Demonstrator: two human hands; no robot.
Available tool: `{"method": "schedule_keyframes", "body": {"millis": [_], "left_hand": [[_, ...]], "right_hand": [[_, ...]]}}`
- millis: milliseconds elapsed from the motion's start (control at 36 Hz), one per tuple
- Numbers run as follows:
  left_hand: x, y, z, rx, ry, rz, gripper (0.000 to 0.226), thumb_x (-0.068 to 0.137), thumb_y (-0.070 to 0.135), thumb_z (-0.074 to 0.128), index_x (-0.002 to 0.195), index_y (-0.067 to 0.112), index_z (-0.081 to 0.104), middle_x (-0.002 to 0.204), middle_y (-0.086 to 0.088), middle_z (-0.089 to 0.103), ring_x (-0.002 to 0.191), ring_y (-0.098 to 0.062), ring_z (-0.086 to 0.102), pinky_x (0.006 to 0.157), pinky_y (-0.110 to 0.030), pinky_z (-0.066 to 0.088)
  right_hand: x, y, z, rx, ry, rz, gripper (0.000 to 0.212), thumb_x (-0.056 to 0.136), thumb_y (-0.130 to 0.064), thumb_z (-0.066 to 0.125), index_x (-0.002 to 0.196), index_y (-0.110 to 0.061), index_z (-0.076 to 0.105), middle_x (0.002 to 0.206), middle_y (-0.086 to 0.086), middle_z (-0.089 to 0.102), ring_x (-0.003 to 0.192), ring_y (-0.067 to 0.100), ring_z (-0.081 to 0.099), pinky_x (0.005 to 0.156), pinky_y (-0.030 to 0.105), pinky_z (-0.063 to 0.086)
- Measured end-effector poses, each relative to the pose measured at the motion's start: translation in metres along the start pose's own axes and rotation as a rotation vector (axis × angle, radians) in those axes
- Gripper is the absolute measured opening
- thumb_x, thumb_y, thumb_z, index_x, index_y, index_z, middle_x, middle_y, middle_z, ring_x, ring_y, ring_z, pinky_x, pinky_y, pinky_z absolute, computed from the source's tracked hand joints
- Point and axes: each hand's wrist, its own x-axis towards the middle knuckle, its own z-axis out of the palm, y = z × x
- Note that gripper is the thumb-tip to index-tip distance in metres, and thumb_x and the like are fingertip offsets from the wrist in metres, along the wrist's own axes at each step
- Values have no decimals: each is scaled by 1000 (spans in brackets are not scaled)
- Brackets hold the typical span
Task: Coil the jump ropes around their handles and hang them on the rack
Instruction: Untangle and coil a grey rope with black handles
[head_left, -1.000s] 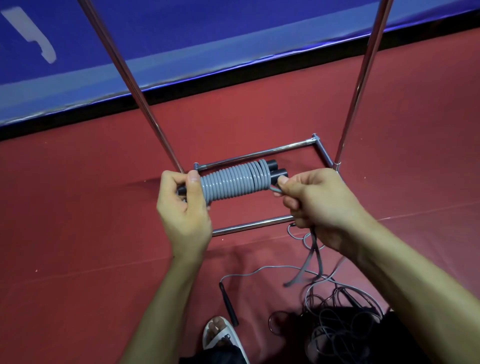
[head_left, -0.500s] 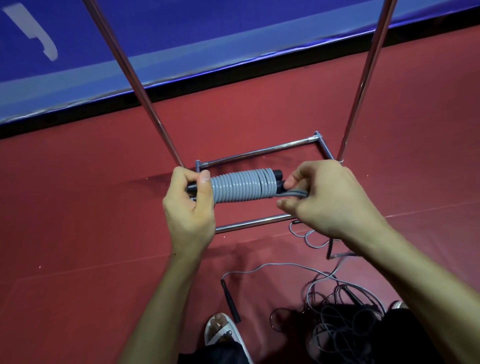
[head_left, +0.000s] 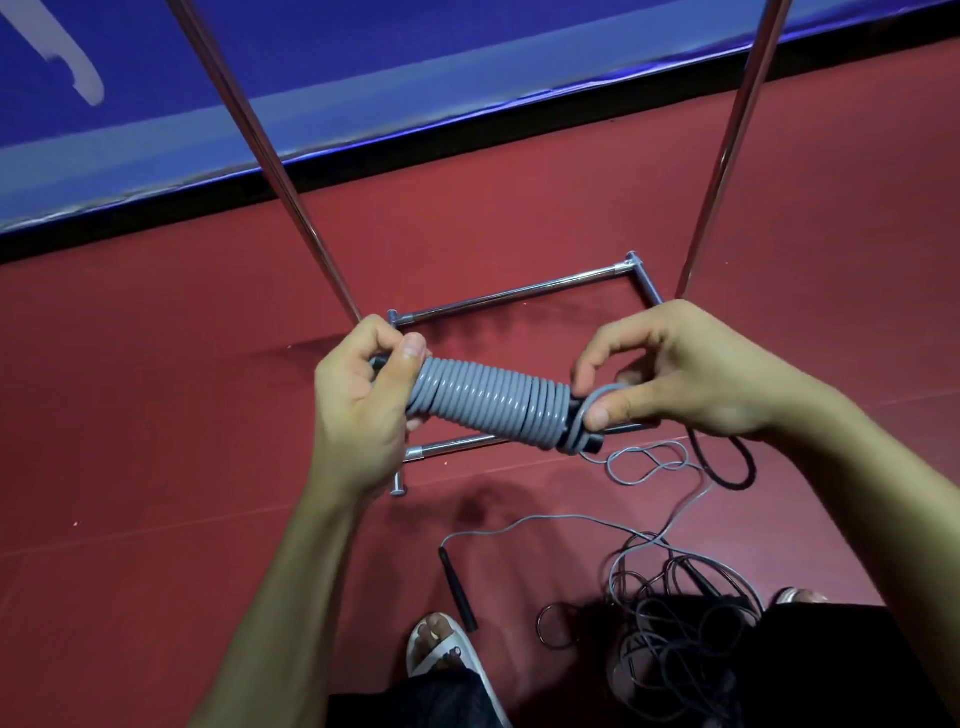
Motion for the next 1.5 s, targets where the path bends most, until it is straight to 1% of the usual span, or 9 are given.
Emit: {"method": "schedule_keyframes", "body": {"millis": [139,278,417,583,750,833,944,1222,1500], "left_hand": [[-2,2,7,-177,-92,-35,20,76,35,59,58,29,54,56,7,52,37,-5,34,34,-12,28],[-2,1,11,-321,-36,-116,20,82,19,59,66,18,47,58,4,48,39,-2,36,32,-13,24],[-2,1,13,-404,-18,-187,17,86,18,48,72,14,39,58,7,47,39,-1,36,31,-13,22],[-3,2,11,-396,-28,-193,18,86,19,48,72,14,39,57,8,46,39,-1,35,31,-13,23],[-2,4,9,-374,-43,-177,18,86,19,48,71,14,39,58,6,47,40,-1,35,31,-13,23],[-2,4,10,-305,-82,-135,21,85,17,53,70,11,39,59,6,49,39,-3,33,32,-13,24],[-5,4,15,-251,-150,-106,26,76,29,60,67,12,42,57,7,50,38,-2,33,33,-12,26],[-3,6,11,-336,-45,-161,17,86,17,47,72,11,38,61,5,50,40,-2,35,31,-12,24],[-5,6,6,-374,-38,-154,18,87,17,47,72,14,39,62,4,49,41,-2,36,31,-12,23]], "right_hand": [[0,8,5,308,-42,37,20,67,-14,84,72,-16,65,68,3,60,44,13,38,40,19,31],[2,21,17,584,-32,-15,35,57,-39,91,70,-19,65,73,4,56,41,8,35,39,15,32],[4,26,26,822,-116,-68,36,62,-39,90,79,-15,68,78,29,34,51,10,32,43,17,28],[4,24,26,757,-129,-112,29,59,-33,92,76,-19,73,68,-2,61,59,52,35,45,21,31],[3,14,18,538,-11,-158,28,60,-39,89,67,-15,75,69,1,63,51,8,48,46,18,35],[2,10,10,444,-48,-96,25,59,-32,90,66,-14,73,68,4,60,52,11,46,47,20,32],[3,10,7,415,-126,5,36,55,-39,92,68,-12,72,71,23,51,62,31,37,54,43,21],[0,14,7,620,-223,-65,35,51,-28,95,75,-14,73,74,-8,60,53,6,47,52,15,40],[4,18,11,685,-128,-17,35,48,-28,96,69,-12,73,73,5,64,52,10,59,49,16,47]]}}
